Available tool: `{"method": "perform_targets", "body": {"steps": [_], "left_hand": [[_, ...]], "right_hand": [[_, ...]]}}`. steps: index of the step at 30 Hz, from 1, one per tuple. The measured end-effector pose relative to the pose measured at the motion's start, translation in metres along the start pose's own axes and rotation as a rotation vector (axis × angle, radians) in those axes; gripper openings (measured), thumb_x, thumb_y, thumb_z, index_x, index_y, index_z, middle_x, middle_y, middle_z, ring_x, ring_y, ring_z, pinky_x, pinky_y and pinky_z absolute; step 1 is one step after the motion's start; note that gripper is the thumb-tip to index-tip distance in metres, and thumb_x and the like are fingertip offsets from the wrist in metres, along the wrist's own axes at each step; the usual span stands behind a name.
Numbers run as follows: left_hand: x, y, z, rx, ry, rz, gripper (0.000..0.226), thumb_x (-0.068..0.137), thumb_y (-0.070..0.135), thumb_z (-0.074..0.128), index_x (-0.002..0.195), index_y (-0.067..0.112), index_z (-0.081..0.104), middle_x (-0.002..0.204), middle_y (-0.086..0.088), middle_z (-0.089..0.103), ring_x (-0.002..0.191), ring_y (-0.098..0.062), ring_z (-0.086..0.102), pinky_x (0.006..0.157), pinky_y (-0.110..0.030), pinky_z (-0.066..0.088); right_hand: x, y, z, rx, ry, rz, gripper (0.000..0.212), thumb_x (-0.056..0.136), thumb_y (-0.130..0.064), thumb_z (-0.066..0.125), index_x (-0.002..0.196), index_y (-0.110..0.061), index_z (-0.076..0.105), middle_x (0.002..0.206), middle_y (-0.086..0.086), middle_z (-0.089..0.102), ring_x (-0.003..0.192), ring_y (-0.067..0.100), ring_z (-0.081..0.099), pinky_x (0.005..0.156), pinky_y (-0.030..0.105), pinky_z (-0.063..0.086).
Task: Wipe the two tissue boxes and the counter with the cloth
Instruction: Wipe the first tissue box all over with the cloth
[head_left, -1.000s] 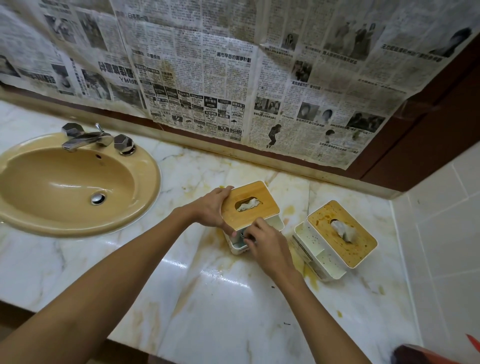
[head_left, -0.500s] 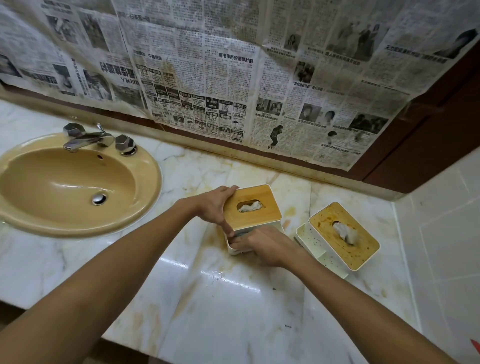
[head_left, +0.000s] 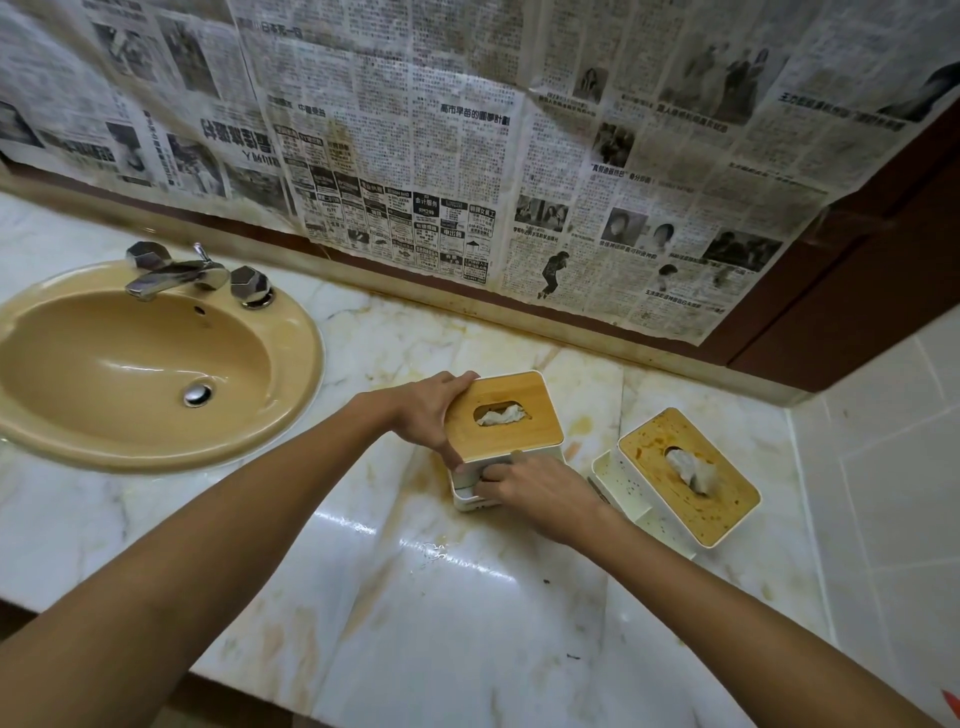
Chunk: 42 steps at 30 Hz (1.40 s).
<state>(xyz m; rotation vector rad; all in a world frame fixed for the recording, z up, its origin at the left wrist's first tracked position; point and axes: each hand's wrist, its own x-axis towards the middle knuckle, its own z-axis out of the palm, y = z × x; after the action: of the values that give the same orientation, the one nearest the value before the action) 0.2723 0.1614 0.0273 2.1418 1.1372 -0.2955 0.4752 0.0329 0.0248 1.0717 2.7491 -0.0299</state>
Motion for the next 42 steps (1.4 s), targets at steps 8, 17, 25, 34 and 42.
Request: {"method": "perform_targets", "body": {"steps": [8,17,25,34,42], "left_hand": [[-0.001,0.001,-0.001,-0.002,-0.015,-0.01,0.153,0.047,0.07,0.092,0.164,0.03,0.0,0.148,0.002,0.035,0.136,-0.022,0.043,0.115,-0.04,0.042],[-0.003,0.002,0.001,-0.007,0.009,-0.008,0.142,0.057,0.054,0.096,0.163,0.029,0.004,0.144,0.001,0.036,0.132,-0.023,0.047,0.111,-0.041,0.045],[-0.004,0.004,0.0,0.003,0.001,-0.012,0.142,0.06,0.051,0.096,0.164,0.027,0.002,0.151,-0.001,0.032,0.137,-0.025,0.044,0.112,-0.04,0.043],[-0.008,0.003,-0.002,0.066,0.003,-0.027,0.146,0.059,0.065,0.092,0.165,0.03,-0.003,0.164,0.006,0.021,0.147,-0.022,0.037,0.116,-0.043,0.04],[-0.008,0.002,-0.004,0.074,-0.018,-0.029,0.147,0.059,0.066,0.092,0.165,0.03,-0.005,0.168,0.008,0.015,0.151,-0.021,0.031,0.119,-0.044,0.036]], "right_hand": [[-0.004,0.009,-0.015,-0.007,-0.16,0.084,0.078,0.088,-0.004,0.061,0.151,-0.041,0.034,0.128,0.011,0.06,0.115,0.036,0.058,0.075,0.04,0.048],[0.046,-0.011,-0.014,-0.093,-0.568,0.303,0.05,0.096,-0.014,0.063,0.143,-0.02,0.048,0.132,0.006,0.058,0.123,0.028,0.058,0.083,0.034,0.048],[0.064,-0.01,0.011,0.066,-0.624,0.547,0.039,0.095,-0.014,0.06,0.134,-0.011,0.057,0.134,0.006,0.059,0.124,0.029,0.057,0.082,0.035,0.054],[0.063,-0.016,0.004,0.015,-0.596,0.531,0.034,0.099,-0.012,0.054,0.132,-0.009,0.059,0.13,0.008,0.062,0.119,0.03,0.062,0.085,0.039,0.057],[0.031,-0.016,-0.026,-0.066,-0.438,0.398,0.037,0.101,-0.006,0.045,0.136,-0.016,0.056,0.132,0.01,0.06,0.122,0.031,0.06,0.088,0.037,0.051]]}}
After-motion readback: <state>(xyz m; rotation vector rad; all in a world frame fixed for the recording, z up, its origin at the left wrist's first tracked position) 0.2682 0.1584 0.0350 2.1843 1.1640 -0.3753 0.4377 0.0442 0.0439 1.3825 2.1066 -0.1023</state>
